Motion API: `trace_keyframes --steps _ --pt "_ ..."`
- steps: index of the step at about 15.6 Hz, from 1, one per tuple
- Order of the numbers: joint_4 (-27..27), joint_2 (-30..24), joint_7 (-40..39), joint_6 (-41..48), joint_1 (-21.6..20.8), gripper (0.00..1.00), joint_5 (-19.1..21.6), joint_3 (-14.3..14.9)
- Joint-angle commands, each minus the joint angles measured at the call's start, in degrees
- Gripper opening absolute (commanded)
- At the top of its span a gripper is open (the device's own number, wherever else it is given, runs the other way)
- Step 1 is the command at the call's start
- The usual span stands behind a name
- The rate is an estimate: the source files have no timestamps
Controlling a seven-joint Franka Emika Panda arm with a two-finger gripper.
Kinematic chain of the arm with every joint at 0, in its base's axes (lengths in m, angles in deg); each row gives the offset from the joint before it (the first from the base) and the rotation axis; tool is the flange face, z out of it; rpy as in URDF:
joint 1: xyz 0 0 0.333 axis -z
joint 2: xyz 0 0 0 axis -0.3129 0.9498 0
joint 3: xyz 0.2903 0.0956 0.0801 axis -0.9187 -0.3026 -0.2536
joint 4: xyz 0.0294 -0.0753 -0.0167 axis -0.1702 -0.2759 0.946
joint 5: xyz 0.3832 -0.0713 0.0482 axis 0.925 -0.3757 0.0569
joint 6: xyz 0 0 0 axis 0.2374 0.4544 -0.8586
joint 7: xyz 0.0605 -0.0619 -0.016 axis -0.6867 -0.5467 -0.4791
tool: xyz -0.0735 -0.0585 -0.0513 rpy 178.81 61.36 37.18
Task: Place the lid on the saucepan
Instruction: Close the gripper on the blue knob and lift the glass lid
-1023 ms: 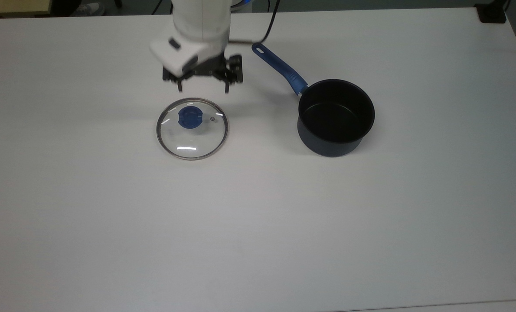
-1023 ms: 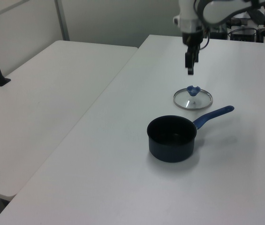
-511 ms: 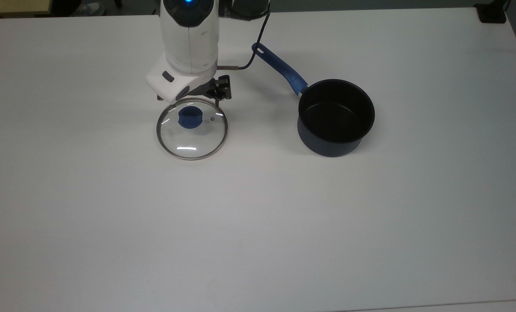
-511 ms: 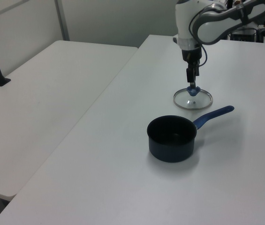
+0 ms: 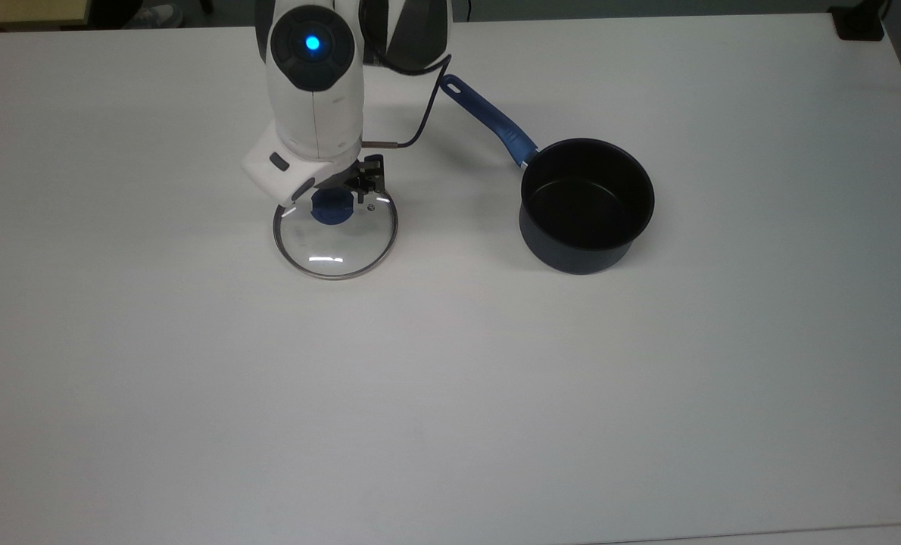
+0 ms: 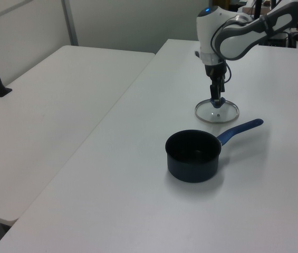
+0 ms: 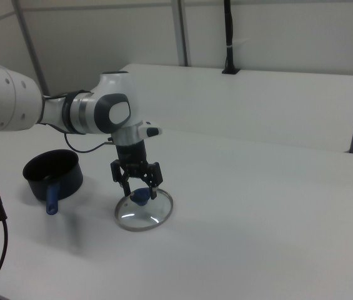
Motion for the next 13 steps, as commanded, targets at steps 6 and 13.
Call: trace_keyframes --steps 6,13 --pt "-1.44 1.38 -1.16 -5.93 -0.41 0.58 -0.5 0.25" --pt "-0.21 -1.51 -0.11 0.13 -0.85 0.46 1.26 0.16"
